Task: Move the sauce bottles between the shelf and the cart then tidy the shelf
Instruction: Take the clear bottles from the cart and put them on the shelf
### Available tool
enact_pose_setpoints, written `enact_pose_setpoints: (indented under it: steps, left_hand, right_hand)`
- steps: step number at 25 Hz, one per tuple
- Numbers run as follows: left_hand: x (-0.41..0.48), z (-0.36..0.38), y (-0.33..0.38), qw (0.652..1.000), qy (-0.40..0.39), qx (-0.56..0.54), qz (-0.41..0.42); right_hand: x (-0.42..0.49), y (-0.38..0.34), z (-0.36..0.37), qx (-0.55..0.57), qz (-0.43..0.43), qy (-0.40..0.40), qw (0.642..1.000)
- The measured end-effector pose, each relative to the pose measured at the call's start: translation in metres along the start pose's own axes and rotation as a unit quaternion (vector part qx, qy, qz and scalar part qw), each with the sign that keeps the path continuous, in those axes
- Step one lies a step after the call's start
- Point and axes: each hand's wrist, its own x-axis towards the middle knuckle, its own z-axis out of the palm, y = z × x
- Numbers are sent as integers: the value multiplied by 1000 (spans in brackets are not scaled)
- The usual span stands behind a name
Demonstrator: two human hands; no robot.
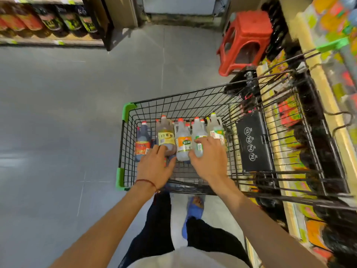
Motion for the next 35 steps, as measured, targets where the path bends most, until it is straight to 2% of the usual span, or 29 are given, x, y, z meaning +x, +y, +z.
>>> enact_pose_setpoints:
  steps: [4,7,11,15,20,25,29,35]
  left_hand:
    - [54,18,-46,996,-69,-28,-46]
    - [87,39,-72,991,-119,-33,-47]
    - [133,79,-88,970,-167,-89,-152]
    - [167,135,-90,926,-149,-217,-269]
    - [204,161,-84,893,-189,-223,-342]
    - [195,160,-106,868,-201,-239,-386]
    - [173,149,-122,888,-117,-259,-360]
    - [154,144,-123,914,-88,-237,-317]
  right_hand:
    - [35,-3,45,28,73,-15,997]
    - [52,3,89,29,96,-21,995]
    - [72,21,132,31,160,-80,983]
    - [81,48,174,43,190,-95,976]
    - [77,65,208,95,239,-87,962]
    - [78,63,221,71,265,-82,958]
    - [90,61,220,66,292,-104,949]
    - [91,55,229,129,327,-95,931]
